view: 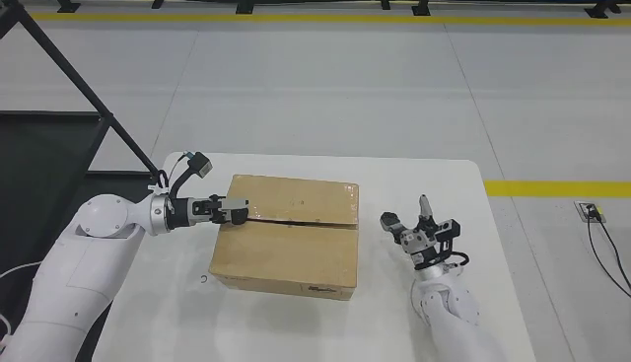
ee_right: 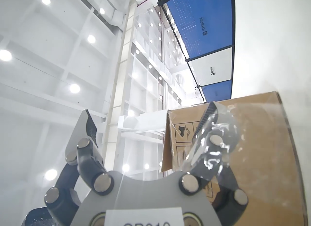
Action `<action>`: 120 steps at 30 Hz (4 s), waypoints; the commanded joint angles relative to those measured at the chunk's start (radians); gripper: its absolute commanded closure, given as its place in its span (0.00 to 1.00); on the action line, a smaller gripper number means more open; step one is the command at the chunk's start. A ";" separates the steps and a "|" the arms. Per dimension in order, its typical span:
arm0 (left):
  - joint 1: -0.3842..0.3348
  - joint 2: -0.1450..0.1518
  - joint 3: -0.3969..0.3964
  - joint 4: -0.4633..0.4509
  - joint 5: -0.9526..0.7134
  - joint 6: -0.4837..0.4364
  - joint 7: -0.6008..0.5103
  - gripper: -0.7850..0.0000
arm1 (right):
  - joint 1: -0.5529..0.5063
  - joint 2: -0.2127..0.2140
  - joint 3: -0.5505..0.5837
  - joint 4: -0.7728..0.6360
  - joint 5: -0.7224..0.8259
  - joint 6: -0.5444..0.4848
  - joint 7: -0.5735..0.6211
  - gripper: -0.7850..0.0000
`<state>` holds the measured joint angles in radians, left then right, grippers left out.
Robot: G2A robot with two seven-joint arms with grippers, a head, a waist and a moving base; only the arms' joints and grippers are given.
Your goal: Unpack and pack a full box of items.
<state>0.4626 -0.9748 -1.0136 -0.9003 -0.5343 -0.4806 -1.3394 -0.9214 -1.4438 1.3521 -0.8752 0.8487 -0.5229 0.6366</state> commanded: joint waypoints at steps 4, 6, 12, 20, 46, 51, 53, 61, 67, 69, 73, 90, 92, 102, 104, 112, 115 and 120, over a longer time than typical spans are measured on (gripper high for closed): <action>0.000 0.000 0.000 0.000 0.000 0.000 0.000 0.00 | -0.022 0.003 0.026 -0.017 0.025 -0.010 0.008 0.00; 0.000 0.000 0.000 0.000 0.000 0.000 0.000 0.00 | -0.038 0.006 0.042 -0.026 0.041 -0.014 0.019 0.00; 0.000 0.000 0.000 0.000 0.000 0.000 0.000 0.00 | -0.086 0.016 0.099 -0.049 0.107 -0.011 0.060 0.00; 0.000 0.000 0.000 0.000 0.000 0.000 0.000 0.00 | -0.116 0.023 0.141 -0.058 0.146 -0.001 0.077 0.00; 0.000 0.000 0.000 0.000 0.000 0.000 0.000 0.00 | -0.262 0.018 0.109 -0.520 -0.085 -0.031 -0.139 0.00; 0.000 0.000 0.000 0.000 0.000 0.000 0.000 0.00 | -0.278 0.013 0.070 -0.653 -0.187 0.019 -0.244 0.00; 0.000 0.000 0.000 0.000 0.000 0.000 0.000 0.00 | -0.276 0.010 0.048 -0.694 -0.233 0.047 -0.290 0.00; 0.000 0.000 0.000 0.000 0.000 0.000 0.000 0.00 | -0.192 -0.004 -0.055 -0.766 -0.384 0.203 -0.434 0.00; 0.000 0.000 0.000 0.000 0.000 0.000 0.000 0.00 | -0.130 -0.015 -0.134 -0.765 -0.413 0.291 -0.431 0.00; 0.000 0.000 0.000 0.000 0.000 0.000 0.000 0.00 | -0.128 -0.015 -0.136 -0.765 -0.416 0.292 -0.430 0.00; 0.000 0.000 0.000 0.000 0.000 0.000 0.000 0.00 | -0.128 -0.015 -0.136 -0.765 -0.416 0.292 -0.430 0.00; 0.000 0.000 0.000 0.000 0.000 0.000 0.000 0.00 | -0.078 -0.025 -0.190 -0.774 -0.452 0.341 -0.445 0.00; 0.000 0.000 0.000 0.000 0.000 0.000 0.000 0.00 | -0.051 -0.029 -0.203 -0.765 -0.456 0.362 -0.451 0.00; 0.000 0.000 0.000 0.000 0.000 0.000 0.000 0.00 | 0.076 -0.053 -0.276 -0.677 -0.454 0.466 -0.453 0.00; 0.000 0.000 0.000 0.000 0.000 0.000 0.000 0.00 | 0.099 -0.059 -0.293 -0.659 -0.456 0.473 -0.460 0.00; 0.000 0.000 0.000 0.000 0.000 0.000 0.000 0.00 | 0.174 -0.085 -0.359 -0.596 -0.481 0.490 -0.501 0.00; 0.020 0.006 -0.017 -0.025 0.019 0.010 0.044 0.00 | 0.191 -0.092 -0.367 -0.576 -0.481 0.489 -0.505 0.00; 0.054 0.027 -0.070 -0.060 0.047 0.024 0.079 0.00 | 0.206 -0.100 -0.370 -0.547 -0.479 0.486 -0.500 0.00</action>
<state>0.5095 -0.9516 -1.0728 -0.9559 -0.4913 -0.4597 -1.2658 -0.7174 -1.5432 0.9816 -1.4266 0.3691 -0.0371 0.1343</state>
